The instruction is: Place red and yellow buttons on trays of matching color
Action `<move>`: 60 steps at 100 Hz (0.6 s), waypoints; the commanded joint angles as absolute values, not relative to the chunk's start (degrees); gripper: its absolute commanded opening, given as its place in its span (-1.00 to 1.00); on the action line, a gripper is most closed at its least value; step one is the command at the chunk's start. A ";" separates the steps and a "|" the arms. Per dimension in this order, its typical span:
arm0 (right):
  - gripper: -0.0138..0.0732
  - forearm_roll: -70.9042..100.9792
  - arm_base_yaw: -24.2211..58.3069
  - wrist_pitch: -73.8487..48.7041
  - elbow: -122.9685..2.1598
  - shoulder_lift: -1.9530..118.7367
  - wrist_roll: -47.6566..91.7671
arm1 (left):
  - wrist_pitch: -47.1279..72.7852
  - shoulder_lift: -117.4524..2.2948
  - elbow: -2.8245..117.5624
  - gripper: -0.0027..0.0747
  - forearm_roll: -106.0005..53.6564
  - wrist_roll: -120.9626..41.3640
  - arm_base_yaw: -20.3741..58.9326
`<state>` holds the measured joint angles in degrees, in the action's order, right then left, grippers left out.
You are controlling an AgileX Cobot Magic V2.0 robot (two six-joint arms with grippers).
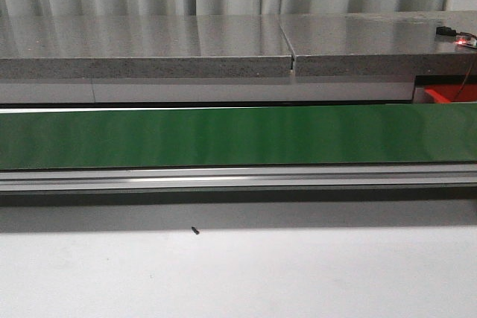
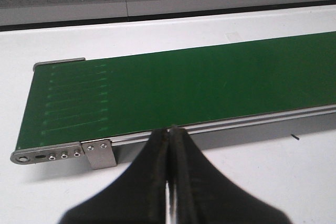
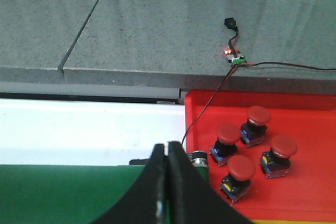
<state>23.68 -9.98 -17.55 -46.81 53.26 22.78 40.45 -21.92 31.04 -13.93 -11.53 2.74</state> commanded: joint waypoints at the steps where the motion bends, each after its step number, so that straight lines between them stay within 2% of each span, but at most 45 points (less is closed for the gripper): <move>1: -0.89 23.86 -8.99 -14.33 -46.29 49.73 23.15 | 36.74 -22.29 32.67 -0.98 -14.95 -11.05 3.15; 60: -0.89 26.12 -0.86 -11.21 -32.20 31.60 23.10 | 36.74 -22.29 32.67 -0.98 -14.95 -11.05 3.15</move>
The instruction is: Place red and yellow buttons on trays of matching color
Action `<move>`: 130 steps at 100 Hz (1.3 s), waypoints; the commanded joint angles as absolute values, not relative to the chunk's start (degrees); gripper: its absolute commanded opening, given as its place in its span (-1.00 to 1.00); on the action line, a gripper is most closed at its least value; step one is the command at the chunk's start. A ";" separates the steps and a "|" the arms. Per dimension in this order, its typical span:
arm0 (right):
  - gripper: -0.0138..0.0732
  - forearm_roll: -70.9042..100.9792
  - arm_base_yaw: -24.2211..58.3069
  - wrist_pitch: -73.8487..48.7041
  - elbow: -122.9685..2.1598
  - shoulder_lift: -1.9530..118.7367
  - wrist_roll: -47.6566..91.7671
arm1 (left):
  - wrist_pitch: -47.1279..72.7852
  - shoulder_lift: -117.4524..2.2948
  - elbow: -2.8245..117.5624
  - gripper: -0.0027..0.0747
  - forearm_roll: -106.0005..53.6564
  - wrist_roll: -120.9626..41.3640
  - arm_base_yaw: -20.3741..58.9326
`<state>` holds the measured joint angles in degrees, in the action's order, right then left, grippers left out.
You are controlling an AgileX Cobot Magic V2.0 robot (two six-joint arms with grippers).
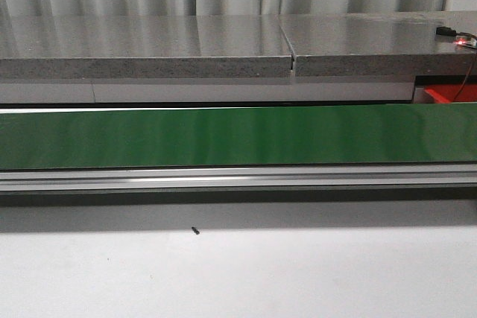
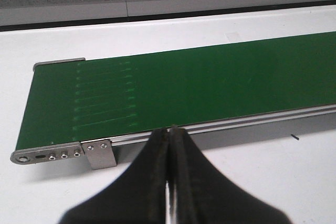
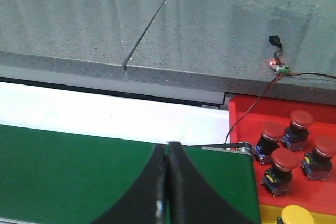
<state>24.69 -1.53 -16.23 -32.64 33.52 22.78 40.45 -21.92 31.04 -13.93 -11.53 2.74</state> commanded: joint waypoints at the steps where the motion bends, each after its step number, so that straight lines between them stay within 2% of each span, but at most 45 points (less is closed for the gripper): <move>1: -0.89 26.33 -0.77 -11.15 -31.76 31.15 23.10 | 36.74 -22.29 32.67 -0.98 -14.95 -11.05 3.15; 33: -0.89 23.51 -0.97 -8.56 -22.16 19.44 20.87 | 36.74 -22.29 32.67 -0.98 -14.95 -11.05 3.15; 49: -0.89 6.62 -2.13 -8.55 -18.62 15.16 1.11 | 36.74 -22.29 32.67 -0.98 -14.95 -11.05 3.15; 60: -0.89 -1.70 -2.21 -3.23 -15.29 12.70 -5.42 | 36.74 -22.29 32.67 -0.98 -14.95 -11.05 3.15; 77: -0.89 -2.68 -3.71 3.60 -8.49 8.98 -6.06 | 36.74 -22.29 32.67 -0.98 -14.95 -11.05 3.15; 107: -0.89 -2.80 -4.44 4.09 0.85 2.49 -6.06 | 36.74 -22.29 32.67 -0.98 -14.95 -11.05 3.15; 130: -0.89 -5.01 -4.28 1.27 0.75 -1.75 -5.99 | 36.74 -22.29 32.67 -0.98 -14.95 -11.05 3.15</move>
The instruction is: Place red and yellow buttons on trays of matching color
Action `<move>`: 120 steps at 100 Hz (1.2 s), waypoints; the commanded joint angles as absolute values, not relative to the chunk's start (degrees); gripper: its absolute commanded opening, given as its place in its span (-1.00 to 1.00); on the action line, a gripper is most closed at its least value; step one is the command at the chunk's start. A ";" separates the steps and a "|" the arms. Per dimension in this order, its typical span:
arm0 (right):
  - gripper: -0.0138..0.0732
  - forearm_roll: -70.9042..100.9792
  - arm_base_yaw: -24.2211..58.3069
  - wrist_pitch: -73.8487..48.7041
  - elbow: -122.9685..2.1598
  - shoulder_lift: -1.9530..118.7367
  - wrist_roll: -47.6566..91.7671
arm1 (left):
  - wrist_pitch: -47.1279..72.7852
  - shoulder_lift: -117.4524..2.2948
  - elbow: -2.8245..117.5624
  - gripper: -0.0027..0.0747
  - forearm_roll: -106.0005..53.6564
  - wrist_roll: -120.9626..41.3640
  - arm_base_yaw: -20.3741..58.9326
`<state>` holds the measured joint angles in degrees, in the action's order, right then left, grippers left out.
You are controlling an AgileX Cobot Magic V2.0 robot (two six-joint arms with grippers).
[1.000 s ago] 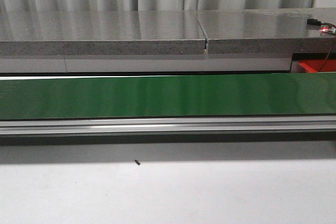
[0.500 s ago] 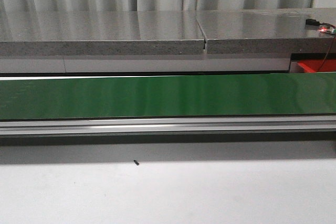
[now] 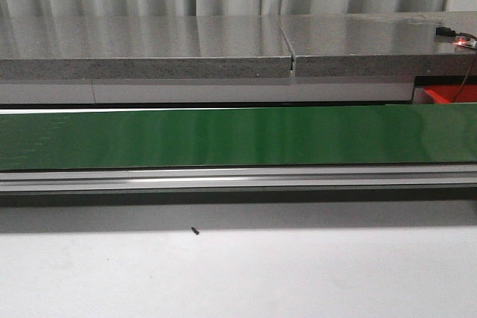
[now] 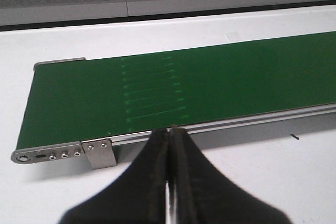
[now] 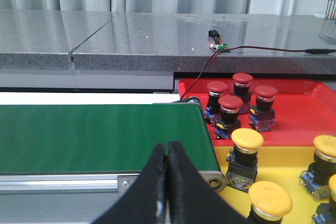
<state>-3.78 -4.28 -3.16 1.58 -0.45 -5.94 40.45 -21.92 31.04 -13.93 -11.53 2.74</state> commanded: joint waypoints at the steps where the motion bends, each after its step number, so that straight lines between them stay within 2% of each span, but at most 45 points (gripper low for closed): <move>1: -0.89 -5.01 -4.28 1.42 0.75 -1.75 -5.99 | 36.74 -22.29 32.67 -0.98 -14.95 -11.05 3.15; 120: -0.89 -5.01 -4.28 2.35 0.64 -1.75 -5.99 | 36.12 -21.38 32.67 -0.98 -14.04 -10.94 3.15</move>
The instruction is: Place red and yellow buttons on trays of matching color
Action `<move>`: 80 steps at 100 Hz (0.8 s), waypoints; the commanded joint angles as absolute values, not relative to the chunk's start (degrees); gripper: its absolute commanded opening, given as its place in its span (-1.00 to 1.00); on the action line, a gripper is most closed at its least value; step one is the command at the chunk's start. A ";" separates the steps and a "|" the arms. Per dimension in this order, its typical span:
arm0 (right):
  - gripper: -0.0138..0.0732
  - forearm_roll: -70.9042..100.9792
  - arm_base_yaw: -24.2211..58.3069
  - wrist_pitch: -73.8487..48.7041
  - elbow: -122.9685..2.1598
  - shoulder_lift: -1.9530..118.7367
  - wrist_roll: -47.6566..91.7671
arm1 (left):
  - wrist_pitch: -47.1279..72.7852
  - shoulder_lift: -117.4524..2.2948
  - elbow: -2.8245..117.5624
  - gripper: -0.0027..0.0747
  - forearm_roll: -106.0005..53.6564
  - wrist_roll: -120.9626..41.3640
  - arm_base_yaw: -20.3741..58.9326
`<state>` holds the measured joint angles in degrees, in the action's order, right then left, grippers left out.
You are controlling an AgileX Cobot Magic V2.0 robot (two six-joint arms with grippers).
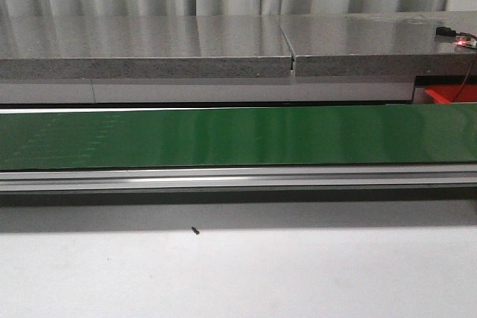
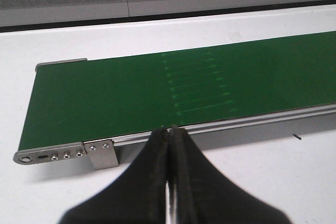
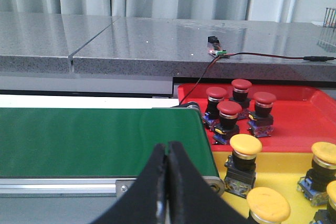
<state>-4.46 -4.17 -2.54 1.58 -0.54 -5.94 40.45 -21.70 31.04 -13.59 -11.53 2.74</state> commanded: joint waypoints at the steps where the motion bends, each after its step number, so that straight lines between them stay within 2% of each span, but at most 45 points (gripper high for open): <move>1: -0.89 -5.01 -4.28 2.35 0.64 -1.75 -5.99 | 35.76 -21.23 32.53 -0.98 -14.04 -10.94 3.15; 14: -0.89 -5.01 -4.28 2.35 0.64 -1.75 -5.99 | 28.88 -20.04 30.03 -0.98 -12.88 -6.04 3.15; 36: -0.89 -5.01 -4.28 2.35 0.64 -1.75 -5.99 | 8.73 -15.74 21.32 -0.98 -1.52 3.76 3.15; 80: -0.89 -5.01 -4.28 2.35 0.64 -1.75 -5.99 | 1.88 -3.78 4.45 -0.98 -0.57 5.50 1.10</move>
<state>-4.46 -4.17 -2.54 1.58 -0.54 -5.94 9.13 -5.37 5.64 -0.46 4.83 1.23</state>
